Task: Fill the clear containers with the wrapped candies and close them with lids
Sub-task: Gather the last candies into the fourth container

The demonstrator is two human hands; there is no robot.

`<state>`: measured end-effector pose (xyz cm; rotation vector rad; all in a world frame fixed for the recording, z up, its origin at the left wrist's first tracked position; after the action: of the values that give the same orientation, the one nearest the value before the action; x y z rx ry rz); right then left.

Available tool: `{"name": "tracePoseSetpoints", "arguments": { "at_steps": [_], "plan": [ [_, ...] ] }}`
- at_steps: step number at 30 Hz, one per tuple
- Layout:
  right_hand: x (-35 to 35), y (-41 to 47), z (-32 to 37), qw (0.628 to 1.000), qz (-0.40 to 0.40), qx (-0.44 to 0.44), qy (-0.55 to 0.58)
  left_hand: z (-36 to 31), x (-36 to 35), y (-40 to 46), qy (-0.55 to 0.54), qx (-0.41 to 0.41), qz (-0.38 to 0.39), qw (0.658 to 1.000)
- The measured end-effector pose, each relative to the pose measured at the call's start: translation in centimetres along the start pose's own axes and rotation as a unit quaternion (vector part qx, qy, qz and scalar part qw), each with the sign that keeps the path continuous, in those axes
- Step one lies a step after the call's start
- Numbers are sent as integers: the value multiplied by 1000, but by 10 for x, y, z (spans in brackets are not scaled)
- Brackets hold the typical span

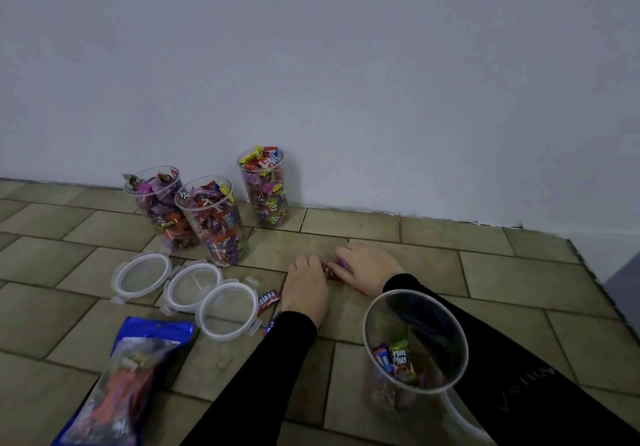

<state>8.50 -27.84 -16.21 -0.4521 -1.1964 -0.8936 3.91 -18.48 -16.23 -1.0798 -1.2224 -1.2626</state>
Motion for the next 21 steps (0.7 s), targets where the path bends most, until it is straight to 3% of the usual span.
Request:
{"name": "tracePoseSetpoints", "arguments": {
  "at_steps": [10, 16, 21],
  "plan": [
    [23, -26, -18, 973, -44, -122, 188, 11, -6, -9, -209, 53, 38, 976],
    [60, -43, -19, 922, -151, -170, 313, 4, 20, -20, -302, 64, 7, 951],
    [94, -59, -14, 883, -239, -176, 364, -3, 57, -28, -413, 53, -59, 907]
  ]
}}
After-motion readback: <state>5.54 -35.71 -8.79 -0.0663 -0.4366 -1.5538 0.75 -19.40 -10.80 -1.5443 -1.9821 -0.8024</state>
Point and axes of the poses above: each hand's wrist, its own y-axis towards the middle knuckle, its own x-axis out of the back of the hand, z = x × y, the point moved 7 cm from there along y, towards the middle knuckle, and after that the axes turned 12 degrees about y, right-handed, at the moved point
